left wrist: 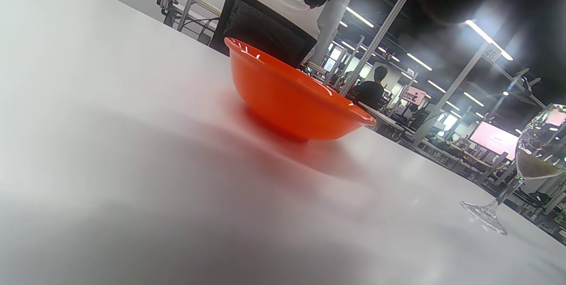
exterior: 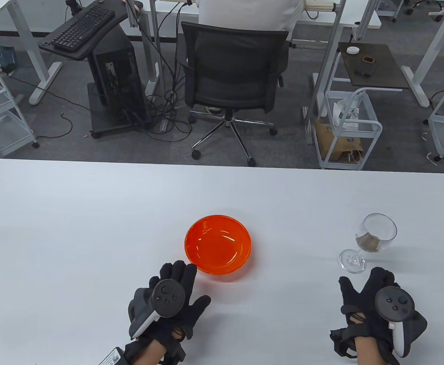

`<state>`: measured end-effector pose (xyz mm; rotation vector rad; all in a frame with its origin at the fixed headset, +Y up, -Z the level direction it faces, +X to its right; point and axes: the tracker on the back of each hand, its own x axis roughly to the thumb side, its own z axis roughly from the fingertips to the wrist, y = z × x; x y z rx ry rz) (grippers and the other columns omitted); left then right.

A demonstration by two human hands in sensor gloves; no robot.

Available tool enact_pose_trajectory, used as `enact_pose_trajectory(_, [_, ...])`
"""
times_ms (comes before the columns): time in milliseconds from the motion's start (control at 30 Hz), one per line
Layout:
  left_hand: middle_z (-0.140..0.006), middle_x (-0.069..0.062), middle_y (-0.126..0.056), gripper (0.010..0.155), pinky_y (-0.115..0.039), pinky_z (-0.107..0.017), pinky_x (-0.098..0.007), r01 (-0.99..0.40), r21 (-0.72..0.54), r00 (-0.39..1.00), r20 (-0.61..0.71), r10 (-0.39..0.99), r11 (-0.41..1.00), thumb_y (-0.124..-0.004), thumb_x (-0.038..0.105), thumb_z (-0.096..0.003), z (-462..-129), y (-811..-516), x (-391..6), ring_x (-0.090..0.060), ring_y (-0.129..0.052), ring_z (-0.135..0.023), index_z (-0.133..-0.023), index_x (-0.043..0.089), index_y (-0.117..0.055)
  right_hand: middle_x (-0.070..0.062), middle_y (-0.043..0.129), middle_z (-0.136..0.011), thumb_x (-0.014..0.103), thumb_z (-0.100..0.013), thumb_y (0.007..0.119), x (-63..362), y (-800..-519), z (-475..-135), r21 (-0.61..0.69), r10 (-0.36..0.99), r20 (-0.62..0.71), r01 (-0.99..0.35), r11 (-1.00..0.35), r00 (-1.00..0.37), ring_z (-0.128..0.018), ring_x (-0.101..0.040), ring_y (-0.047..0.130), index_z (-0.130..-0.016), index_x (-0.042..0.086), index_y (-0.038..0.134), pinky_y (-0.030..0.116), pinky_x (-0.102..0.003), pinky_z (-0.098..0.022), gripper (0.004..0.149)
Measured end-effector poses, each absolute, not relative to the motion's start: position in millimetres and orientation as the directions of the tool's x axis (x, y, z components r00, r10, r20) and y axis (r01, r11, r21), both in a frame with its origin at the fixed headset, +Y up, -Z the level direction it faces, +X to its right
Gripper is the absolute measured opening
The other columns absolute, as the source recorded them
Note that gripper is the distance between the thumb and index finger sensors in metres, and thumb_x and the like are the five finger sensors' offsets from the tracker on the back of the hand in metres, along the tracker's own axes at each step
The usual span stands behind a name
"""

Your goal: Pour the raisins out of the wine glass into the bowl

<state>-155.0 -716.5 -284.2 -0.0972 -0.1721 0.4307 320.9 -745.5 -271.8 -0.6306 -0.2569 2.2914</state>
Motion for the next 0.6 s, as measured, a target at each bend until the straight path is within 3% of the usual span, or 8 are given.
enact_pose_trajectory(467, [-0.123,-0.013,-0.035,0.086,-0.023,-0.075,-0.064,-0.398,-0.145,0.896,0.151,0.418,0.906,-0.071,0.065,-0.0414,-284,-719,-153,-0.041,-0.026,-0.111,-0.112,0.028,-0.037,-0.028,0.007,-0.114,0.053,-0.052,0.08,334,-755,-297,-0.373,0.832,-0.354,-0.751,-0.545,-0.428,-0.098,-0.061,0.002,-0.108,0.009,0.019,0.009,-0.072,-0.07,0.094])
enact_pose_trajectory(600, [-0.123,-0.013,-0.034,0.087,-0.023,-0.075,-0.064,-0.376,-0.151,0.905,0.154,0.397,0.914,-0.071,0.066,-0.0413,-284,-721,-151,-0.041,-0.026,-0.111,-0.112,0.029,-0.037,-0.027,0.009,-0.115,0.053,-0.051,0.081,349,-757,-313,-0.384,0.794,-0.418,-0.706,-0.594,-0.441,-0.099,-0.06,0.003,-0.108,0.009,0.019,0.01,-0.072,-0.07,0.095])
